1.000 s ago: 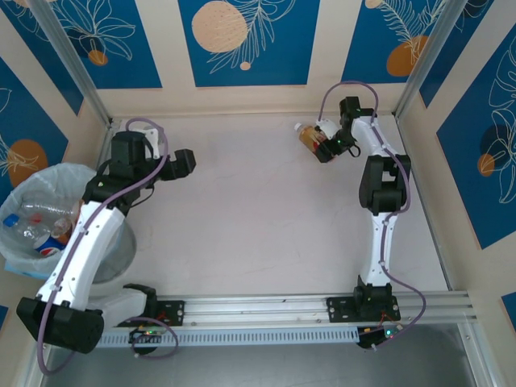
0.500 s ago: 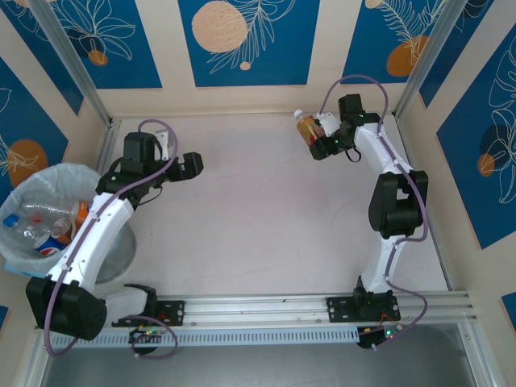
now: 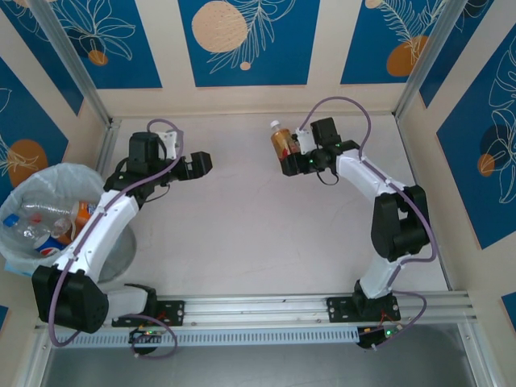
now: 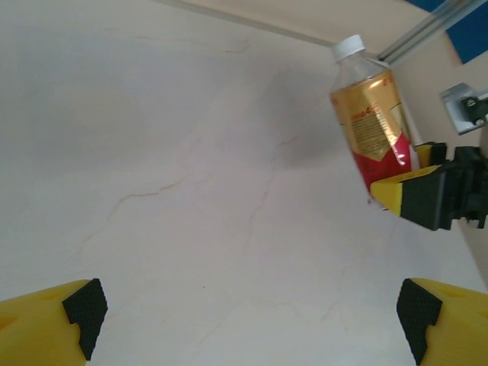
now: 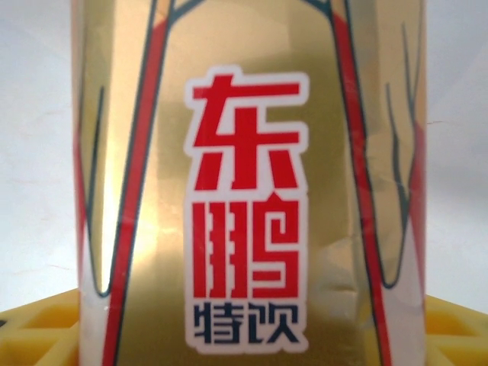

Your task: Put the plastic bottles in the bin

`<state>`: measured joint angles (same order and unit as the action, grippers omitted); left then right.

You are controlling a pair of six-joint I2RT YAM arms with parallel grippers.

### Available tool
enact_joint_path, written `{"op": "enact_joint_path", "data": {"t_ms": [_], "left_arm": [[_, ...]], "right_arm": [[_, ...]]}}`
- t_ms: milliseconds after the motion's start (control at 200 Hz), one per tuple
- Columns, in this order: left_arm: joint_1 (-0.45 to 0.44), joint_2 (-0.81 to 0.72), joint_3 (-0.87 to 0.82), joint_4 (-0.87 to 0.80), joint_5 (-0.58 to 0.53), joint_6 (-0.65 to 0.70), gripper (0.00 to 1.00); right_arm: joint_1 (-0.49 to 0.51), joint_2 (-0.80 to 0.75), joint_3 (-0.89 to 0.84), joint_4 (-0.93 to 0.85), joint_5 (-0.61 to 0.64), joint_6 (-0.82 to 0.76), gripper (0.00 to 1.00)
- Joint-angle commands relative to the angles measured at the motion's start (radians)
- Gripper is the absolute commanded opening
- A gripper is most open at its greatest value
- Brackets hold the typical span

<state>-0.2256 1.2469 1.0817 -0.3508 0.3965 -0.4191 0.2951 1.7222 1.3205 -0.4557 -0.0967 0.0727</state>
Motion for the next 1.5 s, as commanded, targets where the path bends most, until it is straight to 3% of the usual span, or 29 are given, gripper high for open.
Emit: {"op": "enact_joint_path", "data": {"t_ms": [0,245,475,665,860,950,1105,1275,1495], "left_arm": [[-0.013,-0.012,-0.036,0.164,0.131,-0.074,0.99],[-0.072,0.045,-0.020,0.264,0.129,-0.174,0.99],[-0.159,0.126,0.037,0.261,-0.012,-0.212,0.99],[-0.179,0.219,0.091,0.320,0.009,-0.265,0.99],[-0.193,0.264,0.123,0.299,-0.075,-0.291,0.98],[-0.194,0.262,0.109,0.340,-0.080,-0.302,0.91],[-0.196,0.256,0.098,0.367,-0.058,-0.293,0.69],[-0.208,0.264,0.090,0.368,-0.017,-0.278,0.63],[-0.208,0.262,0.107,0.330,-0.029,-0.257,0.54]], "right_arm": [[0.034,-0.082,-0.067,0.162,-0.110,0.148,0.40],[0.162,-0.120,-0.188,0.363,-0.136,0.277,0.39],[0.274,-0.136,-0.202,0.437,-0.096,0.244,0.40],[0.335,-0.150,-0.204,0.448,-0.073,0.213,0.40],[0.391,-0.173,-0.226,0.499,-0.003,0.215,0.40],[0.417,-0.166,-0.218,0.486,0.052,0.190,0.40],[0.429,-0.166,-0.215,0.489,0.074,0.201,0.41],[0.435,-0.149,-0.206,0.503,0.062,0.216,0.44],[0.437,-0.145,-0.198,0.487,0.051,0.209,0.57]]}}
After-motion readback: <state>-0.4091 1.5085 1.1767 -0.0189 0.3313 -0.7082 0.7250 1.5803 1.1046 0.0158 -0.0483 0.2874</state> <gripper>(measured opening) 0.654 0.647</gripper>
